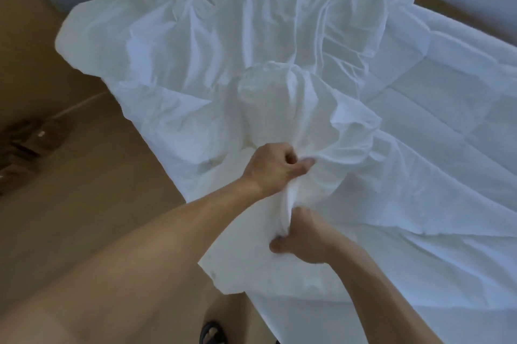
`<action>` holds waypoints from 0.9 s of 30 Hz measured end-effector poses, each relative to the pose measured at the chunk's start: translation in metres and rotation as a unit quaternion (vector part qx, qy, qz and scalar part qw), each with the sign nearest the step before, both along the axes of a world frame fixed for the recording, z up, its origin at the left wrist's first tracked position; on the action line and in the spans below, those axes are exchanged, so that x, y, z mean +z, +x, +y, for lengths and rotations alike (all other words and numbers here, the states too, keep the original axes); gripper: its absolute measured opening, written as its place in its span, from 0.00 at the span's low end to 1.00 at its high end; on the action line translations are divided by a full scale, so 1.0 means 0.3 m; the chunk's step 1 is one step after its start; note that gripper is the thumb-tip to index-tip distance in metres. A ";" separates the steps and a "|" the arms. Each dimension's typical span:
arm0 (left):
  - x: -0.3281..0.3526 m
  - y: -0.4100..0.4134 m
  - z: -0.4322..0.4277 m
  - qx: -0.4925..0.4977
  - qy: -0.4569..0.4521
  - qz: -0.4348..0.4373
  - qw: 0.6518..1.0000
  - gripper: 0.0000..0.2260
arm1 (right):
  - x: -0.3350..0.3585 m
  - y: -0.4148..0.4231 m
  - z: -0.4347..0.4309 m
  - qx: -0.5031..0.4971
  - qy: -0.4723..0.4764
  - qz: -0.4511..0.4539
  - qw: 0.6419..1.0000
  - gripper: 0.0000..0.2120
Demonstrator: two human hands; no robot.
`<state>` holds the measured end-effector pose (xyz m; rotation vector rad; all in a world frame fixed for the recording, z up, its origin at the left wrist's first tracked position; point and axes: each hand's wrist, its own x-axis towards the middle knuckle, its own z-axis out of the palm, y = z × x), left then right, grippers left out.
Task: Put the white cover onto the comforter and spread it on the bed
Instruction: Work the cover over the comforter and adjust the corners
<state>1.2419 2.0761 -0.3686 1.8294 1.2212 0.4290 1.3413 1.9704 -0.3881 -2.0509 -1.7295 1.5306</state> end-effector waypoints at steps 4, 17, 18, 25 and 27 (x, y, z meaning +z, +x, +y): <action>-0.056 -0.156 -0.065 0.030 -0.215 -0.047 0.975 0.41 | -0.004 -0.023 -0.038 -0.142 0.078 0.059 0.985 0.13; 0.040 -0.136 -0.048 -0.060 -0.240 -0.161 0.956 0.06 | 0.068 0.000 -0.039 -0.192 0.082 0.224 0.952 0.20; 0.063 -0.102 -0.040 -0.069 -0.222 -0.146 0.962 0.08 | 0.062 -0.006 -0.033 -0.182 0.075 0.164 0.967 0.20; 0.057 0.079 -0.014 -0.040 -0.064 -0.021 0.997 0.12 | 0.056 -0.010 -0.005 -0.190 0.126 -0.133 0.965 0.06; 0.039 0.103 -0.019 -0.025 -0.066 -0.039 0.997 0.12 | 0.047 0.011 -0.006 -0.268 0.105 -0.012 0.958 0.06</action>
